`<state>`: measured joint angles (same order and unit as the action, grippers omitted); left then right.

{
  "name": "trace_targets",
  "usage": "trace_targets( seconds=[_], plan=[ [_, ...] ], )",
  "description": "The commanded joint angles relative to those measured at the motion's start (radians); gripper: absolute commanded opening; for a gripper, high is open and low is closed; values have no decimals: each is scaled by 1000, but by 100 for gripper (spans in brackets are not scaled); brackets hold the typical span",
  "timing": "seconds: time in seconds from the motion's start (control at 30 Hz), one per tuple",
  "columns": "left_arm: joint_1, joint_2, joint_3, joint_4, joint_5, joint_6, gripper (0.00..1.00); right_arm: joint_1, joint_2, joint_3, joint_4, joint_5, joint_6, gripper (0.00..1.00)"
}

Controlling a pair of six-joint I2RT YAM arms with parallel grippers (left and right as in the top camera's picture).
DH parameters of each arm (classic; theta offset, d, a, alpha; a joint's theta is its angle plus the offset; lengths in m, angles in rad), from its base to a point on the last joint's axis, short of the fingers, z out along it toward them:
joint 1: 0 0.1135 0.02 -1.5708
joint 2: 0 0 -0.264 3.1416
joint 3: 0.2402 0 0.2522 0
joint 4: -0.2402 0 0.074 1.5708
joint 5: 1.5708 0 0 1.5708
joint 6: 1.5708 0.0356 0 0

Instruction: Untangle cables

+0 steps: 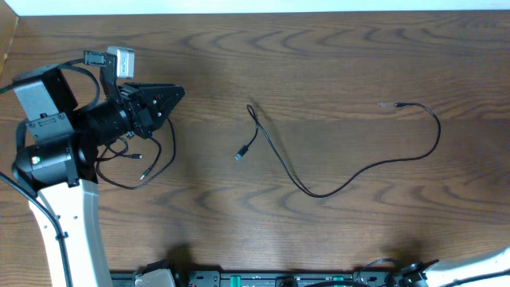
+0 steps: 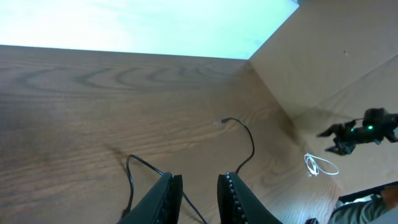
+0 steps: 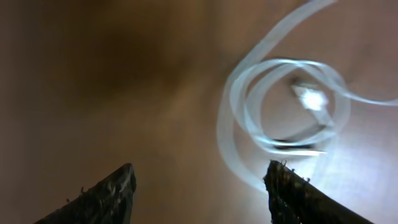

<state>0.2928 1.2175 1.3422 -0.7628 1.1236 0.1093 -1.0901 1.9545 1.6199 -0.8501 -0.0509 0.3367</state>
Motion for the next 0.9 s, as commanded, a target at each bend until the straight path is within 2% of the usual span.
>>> trace_targets(
  seconds=[0.0, 0.2, 0.3, 0.5, 0.67, 0.77, 0.87],
  plan=[
    [2, -2, -1, -20, 9, 18, 25, 46, -107, -3, 16, -243, 4, 63],
    [2, -2, -1, -26, 9, 18, 25, 162, -201, -3, 3, -243, -32, 61],
    [2, -2, -1, -30, 9, 18, 25, 275, -261, -3, 1, -243, -138, 60],
    [2, -2, -1, -40, 6, 18, 25, 468, -365, -3, -32, -203, -209, 61],
    [2, -2, -1, -56, 1, 18, 25, 629, -425, -3, -91, -215, -298, 68],
    [2, -2, -1, -64, 1, 18, 25, 726, -430, -3, -139, -322, -389, 74],
    [2, -2, -1, -70, 1, 18, 25, 827, -422, -3, -188, -383, -447, 76]
  ],
)
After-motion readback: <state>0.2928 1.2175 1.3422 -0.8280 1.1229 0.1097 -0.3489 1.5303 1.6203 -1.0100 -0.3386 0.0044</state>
